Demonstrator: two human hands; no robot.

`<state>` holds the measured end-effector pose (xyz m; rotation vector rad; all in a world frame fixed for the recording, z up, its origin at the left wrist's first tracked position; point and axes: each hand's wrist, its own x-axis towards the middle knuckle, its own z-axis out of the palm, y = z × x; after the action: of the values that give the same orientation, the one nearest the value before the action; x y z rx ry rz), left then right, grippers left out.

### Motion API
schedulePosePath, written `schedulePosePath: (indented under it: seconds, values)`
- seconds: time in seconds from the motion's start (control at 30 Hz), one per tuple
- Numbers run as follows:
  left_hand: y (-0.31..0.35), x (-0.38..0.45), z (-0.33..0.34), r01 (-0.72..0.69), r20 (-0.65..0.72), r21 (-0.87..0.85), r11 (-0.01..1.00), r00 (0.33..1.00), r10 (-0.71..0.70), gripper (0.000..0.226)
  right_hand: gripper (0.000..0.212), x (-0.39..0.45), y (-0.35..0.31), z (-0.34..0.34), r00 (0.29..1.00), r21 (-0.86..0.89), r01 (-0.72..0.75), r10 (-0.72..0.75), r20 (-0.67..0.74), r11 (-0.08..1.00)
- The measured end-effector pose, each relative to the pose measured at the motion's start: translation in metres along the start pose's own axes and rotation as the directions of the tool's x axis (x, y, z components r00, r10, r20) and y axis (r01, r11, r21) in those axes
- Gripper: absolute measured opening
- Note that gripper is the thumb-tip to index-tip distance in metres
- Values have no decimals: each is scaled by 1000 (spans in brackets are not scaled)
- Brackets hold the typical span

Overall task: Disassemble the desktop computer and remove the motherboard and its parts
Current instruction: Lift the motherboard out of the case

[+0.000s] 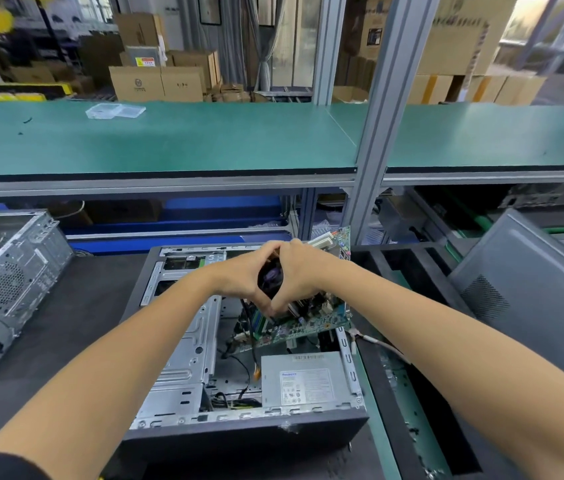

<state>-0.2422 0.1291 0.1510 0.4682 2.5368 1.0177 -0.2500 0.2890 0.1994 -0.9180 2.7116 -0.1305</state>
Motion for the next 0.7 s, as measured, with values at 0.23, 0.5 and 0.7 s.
schedulePosePath:
  seconds: [0.23,0.5,0.7]
  values:
    - [27,11,-6,-54,-55,8,999,997,54,108,76,-18,18,-29,1000,-19,12,-12,15,1000]
    - [65,25,-6,-128,-91,-64,990,988,122,106,74,-37,48,-57,1000,9,-21,21,13,1000]
    - [97,33,-12,-197,-132,-66,978,973,187,106,73,-56,63,-84,999,-7,-22,22,-34,1000]
